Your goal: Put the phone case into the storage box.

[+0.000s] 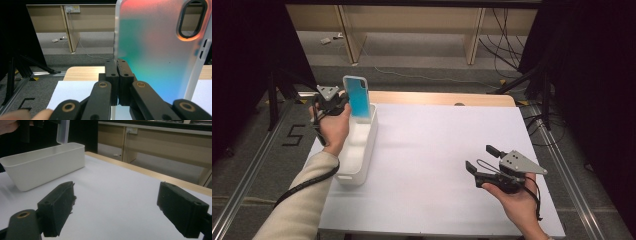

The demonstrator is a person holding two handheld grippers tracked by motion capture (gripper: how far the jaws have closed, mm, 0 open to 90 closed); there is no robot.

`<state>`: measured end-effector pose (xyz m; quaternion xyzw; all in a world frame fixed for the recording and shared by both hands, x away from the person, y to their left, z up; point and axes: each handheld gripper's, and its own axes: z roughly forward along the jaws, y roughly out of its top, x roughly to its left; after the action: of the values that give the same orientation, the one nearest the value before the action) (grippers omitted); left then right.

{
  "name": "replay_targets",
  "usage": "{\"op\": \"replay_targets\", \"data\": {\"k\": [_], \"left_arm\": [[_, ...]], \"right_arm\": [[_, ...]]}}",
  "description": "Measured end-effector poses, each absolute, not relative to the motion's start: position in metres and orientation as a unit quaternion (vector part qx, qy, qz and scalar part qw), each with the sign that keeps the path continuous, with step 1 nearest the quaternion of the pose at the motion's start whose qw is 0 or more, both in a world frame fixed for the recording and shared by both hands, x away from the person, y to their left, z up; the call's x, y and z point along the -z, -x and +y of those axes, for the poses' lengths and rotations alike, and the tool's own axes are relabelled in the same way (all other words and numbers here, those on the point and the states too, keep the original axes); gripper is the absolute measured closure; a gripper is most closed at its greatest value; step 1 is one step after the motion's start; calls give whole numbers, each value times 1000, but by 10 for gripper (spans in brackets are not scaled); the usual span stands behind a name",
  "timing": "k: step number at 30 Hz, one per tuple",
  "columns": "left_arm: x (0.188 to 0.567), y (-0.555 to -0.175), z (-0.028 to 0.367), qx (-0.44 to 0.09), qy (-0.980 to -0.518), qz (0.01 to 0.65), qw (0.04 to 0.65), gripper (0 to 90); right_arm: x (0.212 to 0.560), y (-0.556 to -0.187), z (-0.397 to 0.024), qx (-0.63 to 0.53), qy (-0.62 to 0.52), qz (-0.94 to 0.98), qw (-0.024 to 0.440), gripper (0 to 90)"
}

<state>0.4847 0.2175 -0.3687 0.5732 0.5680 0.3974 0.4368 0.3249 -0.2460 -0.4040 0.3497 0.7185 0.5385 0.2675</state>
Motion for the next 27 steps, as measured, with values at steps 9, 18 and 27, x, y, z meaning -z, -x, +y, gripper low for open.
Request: {"op": "replay_targets", "data": {"k": [9, 18, 27], "left_arm": [[369, -491, 218, -399, -573, 572, 431, 884], [371, -496, 219, -397, -573, 576, 427, 884], [371, -500, 218, -397, -573, 577, 427, 884]], "right_arm": [[405, -324, -246, -541, -350, 717, 268, 155], [406, -324, -246, -548, -352, 712, 261, 155], [406, -323, -247, -550, -352, 711, 260, 156]]}}
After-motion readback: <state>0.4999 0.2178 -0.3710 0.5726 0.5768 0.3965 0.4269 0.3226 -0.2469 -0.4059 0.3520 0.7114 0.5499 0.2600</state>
